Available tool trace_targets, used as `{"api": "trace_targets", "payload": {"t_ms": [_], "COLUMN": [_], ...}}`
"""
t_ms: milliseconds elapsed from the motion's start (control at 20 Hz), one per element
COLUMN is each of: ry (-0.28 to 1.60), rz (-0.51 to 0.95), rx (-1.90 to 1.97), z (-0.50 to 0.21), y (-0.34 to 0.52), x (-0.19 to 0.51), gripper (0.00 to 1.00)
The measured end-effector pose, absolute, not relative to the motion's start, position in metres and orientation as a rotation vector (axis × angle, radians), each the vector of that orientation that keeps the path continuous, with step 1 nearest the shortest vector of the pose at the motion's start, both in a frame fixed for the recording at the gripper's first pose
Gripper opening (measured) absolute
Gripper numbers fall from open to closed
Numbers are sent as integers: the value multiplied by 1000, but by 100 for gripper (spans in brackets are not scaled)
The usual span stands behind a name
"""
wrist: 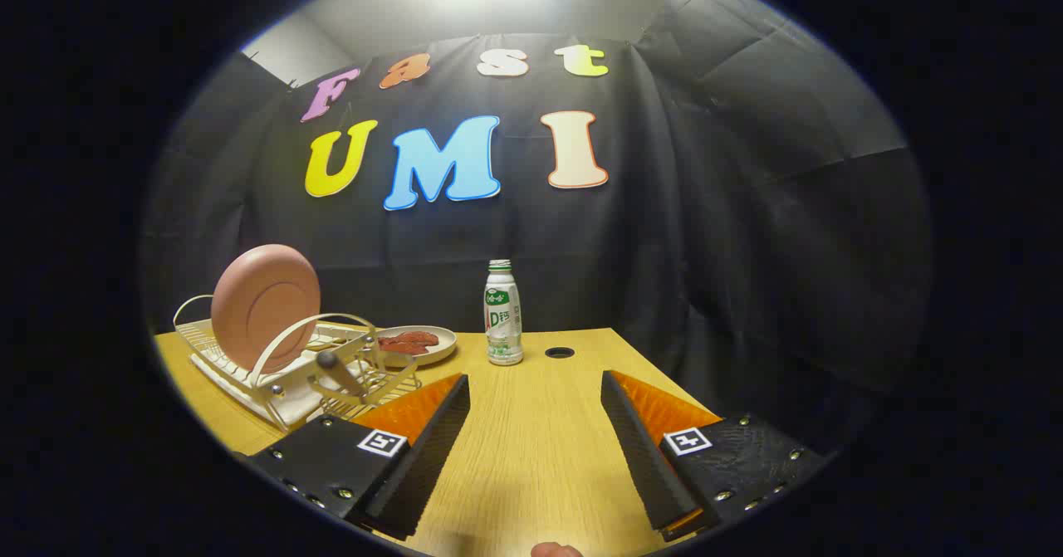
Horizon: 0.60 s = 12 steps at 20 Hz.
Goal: Take the plate from the dish rack, then take the spoon from the basket and place it into the plate.
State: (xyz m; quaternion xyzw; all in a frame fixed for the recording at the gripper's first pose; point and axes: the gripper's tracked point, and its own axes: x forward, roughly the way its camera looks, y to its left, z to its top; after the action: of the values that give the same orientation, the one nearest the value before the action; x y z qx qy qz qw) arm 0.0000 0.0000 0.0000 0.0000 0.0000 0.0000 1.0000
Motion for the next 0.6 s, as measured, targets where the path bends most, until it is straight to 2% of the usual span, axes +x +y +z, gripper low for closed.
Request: {"api": "trace_targets", "payload": {"t_ms": [150, 600], "ry": [-4, -41], "rz": [-14, -12], "rx": [-15, -80], "z": [33, 160], "y": [-5, 44], "x": [4, -52], "gripper": [97, 97]}}
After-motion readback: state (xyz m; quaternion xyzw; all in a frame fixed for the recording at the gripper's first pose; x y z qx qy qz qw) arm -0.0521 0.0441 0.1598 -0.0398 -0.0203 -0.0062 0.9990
